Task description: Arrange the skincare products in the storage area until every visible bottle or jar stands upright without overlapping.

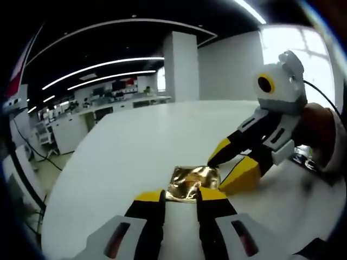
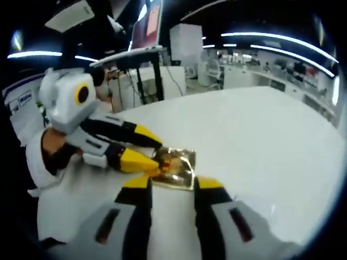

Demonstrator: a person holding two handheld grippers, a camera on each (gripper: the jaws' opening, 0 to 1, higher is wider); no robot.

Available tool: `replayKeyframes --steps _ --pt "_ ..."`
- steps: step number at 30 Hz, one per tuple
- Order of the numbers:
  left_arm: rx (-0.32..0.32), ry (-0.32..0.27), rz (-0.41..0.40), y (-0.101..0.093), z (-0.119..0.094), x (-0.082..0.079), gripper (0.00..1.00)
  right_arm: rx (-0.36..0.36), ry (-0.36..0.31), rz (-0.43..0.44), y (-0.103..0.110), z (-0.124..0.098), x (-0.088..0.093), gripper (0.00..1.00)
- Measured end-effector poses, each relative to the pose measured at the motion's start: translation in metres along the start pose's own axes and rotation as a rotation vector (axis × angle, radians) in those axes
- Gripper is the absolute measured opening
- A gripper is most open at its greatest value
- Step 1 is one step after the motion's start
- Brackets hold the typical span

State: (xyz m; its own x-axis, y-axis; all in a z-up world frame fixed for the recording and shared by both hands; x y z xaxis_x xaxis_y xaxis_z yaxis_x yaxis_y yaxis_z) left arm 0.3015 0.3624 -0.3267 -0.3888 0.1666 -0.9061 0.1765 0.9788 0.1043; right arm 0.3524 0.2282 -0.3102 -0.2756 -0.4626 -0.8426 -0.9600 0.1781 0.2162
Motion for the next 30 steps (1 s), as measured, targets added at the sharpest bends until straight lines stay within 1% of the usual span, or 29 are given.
replayKeyframes --steps 1,3,5,6,8,12,13,16,19,21,23,24,28,30 --pt "-0.004 -0.003 0.002 0.000 0.000 0.000 0.22 -0.008 -0.011 0.028 -0.001 0.000 0.000 0.23" --pt "-0.008 -0.010 0.011 0.000 0.000 0.000 0.22 -0.022 -0.031 0.065 -0.003 -0.001 0.000 0.22" --pt "-0.015 -0.017 0.026 -0.001 0.000 0.000 0.22 -0.029 -0.042 0.088 -0.005 -0.002 0.001 0.20" --pt "-0.019 -0.021 0.032 -0.002 0.000 0.000 0.21 -0.033 -0.050 0.099 -0.002 -0.002 0.002 0.19" --pt "-0.022 -0.025 0.036 -0.002 0.001 -0.001 0.21 -0.039 -0.086 0.131 -0.002 -0.002 0.001 0.17" --pt "-0.018 -0.030 0.023 -0.002 0.001 0.000 0.21 -0.062 -0.110 0.172 -0.001 -0.001 0.002 0.14" --pt "-0.018 -0.031 0.023 -0.003 0.001 0.000 0.21 -0.077 -0.111 0.178 0.000 0.000 0.002 0.11" --pt "-0.021 -0.036 0.028 -0.003 0.001 0.000 0.21 -0.093 -0.143 0.210 0.000 0.001 0.002 0.07" --pt "-0.022 -0.036 0.019 -0.003 0.001 0.000 0.21 -0.101 -0.152 0.216 0.002 0.002 0.001 0.02" --pt "-0.024 -0.027 -0.010 -0.003 0.001 0.000 0.21 -0.101 -0.152 0.215 0.003 0.002 0.001 0.00" --pt "-0.013 -0.006 -0.089 -0.003 0.001 0.002 0.21 -0.102 -0.161 0.223 0.005 0.001 0.001 0.00" --pt "-0.005 -0.018 -0.076 0.000 0.001 0.000 0.20 -0.098 -0.170 0.227 0.005 0.000 0.001 0.00" --pt "0.021 -0.002 -0.145 0.002 -0.001 0.002 0.21 -0.096 -0.200 0.235 0.011 -0.001 0.000 0.00" --pt "0.027 -0.012 -0.169 0.004 -0.003 0.001 0.22 -0.091 -0.223 0.234 0.013 -0.002 -0.002 0.00"
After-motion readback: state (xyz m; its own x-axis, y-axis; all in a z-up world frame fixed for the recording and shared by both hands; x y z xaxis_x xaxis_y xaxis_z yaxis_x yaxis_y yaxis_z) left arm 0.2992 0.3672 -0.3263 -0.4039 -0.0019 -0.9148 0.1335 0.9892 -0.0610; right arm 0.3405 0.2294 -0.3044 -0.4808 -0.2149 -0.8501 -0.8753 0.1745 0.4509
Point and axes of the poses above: the point that each gripper's makers call its tool centre point, and the gripper's own axes: z roughly forward along the fingers, y roughly to its left, x roughly out of its underside, the point moved 7 cm from there along -z, roughly backward along the fingers, and after that the axes turned 14 degrees about -x, right-handed, at the moved point
